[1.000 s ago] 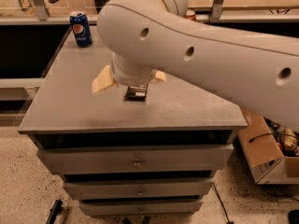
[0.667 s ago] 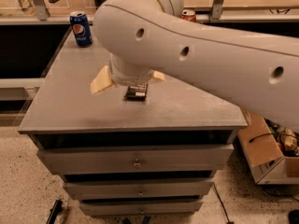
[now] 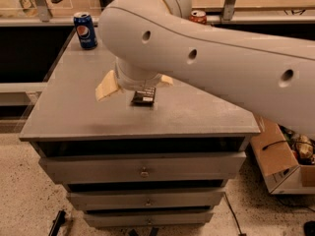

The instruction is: Move rxbar chocolate near pepsi can

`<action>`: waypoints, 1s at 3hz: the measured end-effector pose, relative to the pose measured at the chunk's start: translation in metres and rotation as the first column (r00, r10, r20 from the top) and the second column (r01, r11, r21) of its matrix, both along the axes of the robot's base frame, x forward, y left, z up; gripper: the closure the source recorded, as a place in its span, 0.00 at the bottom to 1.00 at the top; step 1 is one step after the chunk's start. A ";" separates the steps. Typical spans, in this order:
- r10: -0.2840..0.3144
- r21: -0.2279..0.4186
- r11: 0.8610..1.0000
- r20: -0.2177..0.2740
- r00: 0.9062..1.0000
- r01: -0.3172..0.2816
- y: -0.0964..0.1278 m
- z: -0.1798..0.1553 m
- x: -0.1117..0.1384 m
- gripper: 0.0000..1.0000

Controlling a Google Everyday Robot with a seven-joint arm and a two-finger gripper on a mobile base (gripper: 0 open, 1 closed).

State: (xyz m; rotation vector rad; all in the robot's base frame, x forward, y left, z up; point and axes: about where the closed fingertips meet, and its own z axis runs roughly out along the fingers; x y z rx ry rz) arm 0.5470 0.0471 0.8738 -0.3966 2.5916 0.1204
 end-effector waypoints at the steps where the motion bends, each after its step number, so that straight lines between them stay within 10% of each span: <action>1: -0.003 -0.015 1.000 0.003 1.000 0.003 -0.002 -0.001 0.004 0.00; 3: -0.055 -0.043 0.998 -0.007 0.998 0.055 -0.011 -0.007 0.021 0.00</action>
Offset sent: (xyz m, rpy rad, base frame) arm 0.0274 -0.0111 -0.0135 -0.0618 -0.0010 -0.0669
